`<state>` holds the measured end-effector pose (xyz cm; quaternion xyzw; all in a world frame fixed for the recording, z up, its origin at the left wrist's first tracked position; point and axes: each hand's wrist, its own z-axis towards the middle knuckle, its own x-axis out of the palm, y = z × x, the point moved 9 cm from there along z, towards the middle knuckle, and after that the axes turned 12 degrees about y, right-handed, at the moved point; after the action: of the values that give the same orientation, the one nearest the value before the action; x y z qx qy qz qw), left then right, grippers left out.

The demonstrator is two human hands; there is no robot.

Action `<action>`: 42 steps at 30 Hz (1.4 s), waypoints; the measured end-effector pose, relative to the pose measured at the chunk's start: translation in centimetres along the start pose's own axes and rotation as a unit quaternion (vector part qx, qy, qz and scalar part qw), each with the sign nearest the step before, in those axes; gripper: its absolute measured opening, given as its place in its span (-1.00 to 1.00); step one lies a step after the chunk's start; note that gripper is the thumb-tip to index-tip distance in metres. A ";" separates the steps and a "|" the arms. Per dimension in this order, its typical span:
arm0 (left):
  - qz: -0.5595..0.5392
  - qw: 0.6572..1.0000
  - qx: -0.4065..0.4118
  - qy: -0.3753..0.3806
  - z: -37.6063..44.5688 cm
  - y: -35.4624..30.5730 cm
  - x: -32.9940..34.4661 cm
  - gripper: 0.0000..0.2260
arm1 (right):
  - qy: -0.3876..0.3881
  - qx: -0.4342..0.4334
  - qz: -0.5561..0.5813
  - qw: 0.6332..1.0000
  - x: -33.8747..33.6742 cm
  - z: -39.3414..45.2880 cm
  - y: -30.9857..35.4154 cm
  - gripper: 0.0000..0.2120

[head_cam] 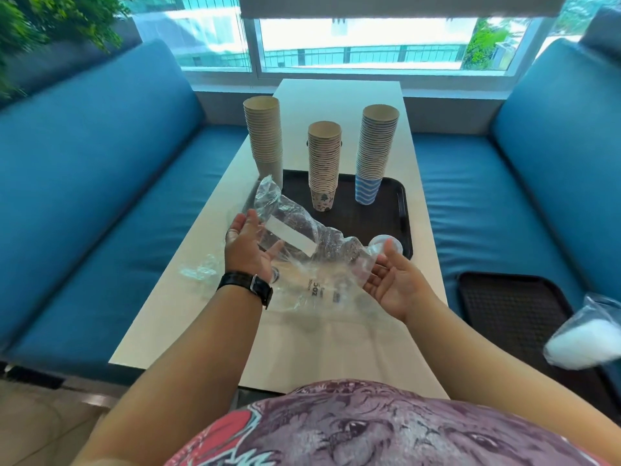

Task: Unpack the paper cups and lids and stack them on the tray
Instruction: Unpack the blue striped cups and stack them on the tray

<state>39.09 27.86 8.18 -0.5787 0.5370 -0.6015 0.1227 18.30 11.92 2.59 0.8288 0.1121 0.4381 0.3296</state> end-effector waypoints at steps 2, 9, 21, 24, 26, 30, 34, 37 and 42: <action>0.000 1.000 -0.005 -0.002 -0.1 0.4 -0.1 -0.66 | 0.013 0.005 -0.021 1.000 0.4 -0.1 -0.7 -0.54; -0.010 1.000 -0.001 -0.002 -0.7 0.9 -0.5 -0.76 | -0.094 -0.073 -0.201 0.972 -0.7 -0.1 1.5 -0.83; -0.077 0.996 -0.018 -0.032 -0.7 0.6 -3.1 -0.91 | -0.004 0.013 -0.178 0.984 0.3 0.3 -1.4 -0.58; -0.070 0.997 -0.019 -0.034 -0.7 0.5 -3.7 -0.80 | -0.043 -0.018 -0.182 0.982 -0.2 0.3 -0.6 -0.86; -0.063 0.997 -0.023 -0.042 -0.8 0.6 -4.1 -0.73 | -0.055 -0.032 -0.171 0.983 -0.6 0.3 0.2 -0.82; -0.051 0.997 -0.033 -0.047 -1.2 0.8 -4.2 -0.72 | -0.047 -0.042 -0.122 0.990 -0.5 0.4 0.9 -0.82; -0.050 0.996 -0.038 -0.059 -1.2 0.8 -4.6 -0.68 | -0.003 -0.011 -0.075 0.997 0.7 0.2 0.9 -0.95; -0.036 0.997 -0.038 -0.062 -1.3 1.0 -5.2 -0.66 | -0.018 -0.020 -0.106 0.994 0.4 0.2 1.3 -0.87; 0.173 0.984 -0.003 -0.050 -1.5 0.8 -6.2 -0.74 | -0.069 -0.048 -0.114 0.990 -0.1 0.2 1.5 -0.81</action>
<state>39.37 33.07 4.41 -0.5064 0.6244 -0.5398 0.2495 18.23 10.67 3.43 0.8222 0.1620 0.3443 0.4234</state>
